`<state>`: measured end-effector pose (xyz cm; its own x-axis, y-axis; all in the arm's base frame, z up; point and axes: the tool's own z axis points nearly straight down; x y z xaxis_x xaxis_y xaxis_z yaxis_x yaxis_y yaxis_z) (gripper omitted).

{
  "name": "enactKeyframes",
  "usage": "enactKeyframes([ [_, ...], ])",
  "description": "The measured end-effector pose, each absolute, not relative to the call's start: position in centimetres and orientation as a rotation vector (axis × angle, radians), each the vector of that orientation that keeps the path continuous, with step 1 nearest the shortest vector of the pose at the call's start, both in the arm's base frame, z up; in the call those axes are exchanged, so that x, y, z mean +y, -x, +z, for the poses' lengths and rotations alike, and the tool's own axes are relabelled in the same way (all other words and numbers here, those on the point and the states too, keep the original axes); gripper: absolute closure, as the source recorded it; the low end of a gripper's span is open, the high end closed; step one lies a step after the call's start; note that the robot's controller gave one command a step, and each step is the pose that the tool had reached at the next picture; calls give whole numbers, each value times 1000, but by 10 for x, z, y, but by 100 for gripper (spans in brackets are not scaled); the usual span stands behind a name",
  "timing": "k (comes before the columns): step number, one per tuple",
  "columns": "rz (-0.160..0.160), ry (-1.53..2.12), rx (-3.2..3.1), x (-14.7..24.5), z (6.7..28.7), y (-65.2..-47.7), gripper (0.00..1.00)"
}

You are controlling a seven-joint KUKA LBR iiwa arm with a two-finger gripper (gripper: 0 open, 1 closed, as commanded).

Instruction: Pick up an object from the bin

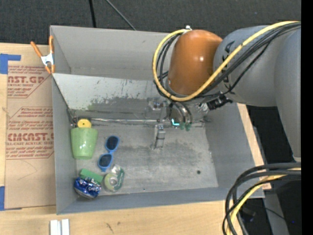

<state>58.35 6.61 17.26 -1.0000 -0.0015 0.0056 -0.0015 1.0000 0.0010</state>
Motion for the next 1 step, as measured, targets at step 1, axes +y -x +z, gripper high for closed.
enactKeyframes([
  [1,-1,-153,-3136,105,157,-542,0],
])
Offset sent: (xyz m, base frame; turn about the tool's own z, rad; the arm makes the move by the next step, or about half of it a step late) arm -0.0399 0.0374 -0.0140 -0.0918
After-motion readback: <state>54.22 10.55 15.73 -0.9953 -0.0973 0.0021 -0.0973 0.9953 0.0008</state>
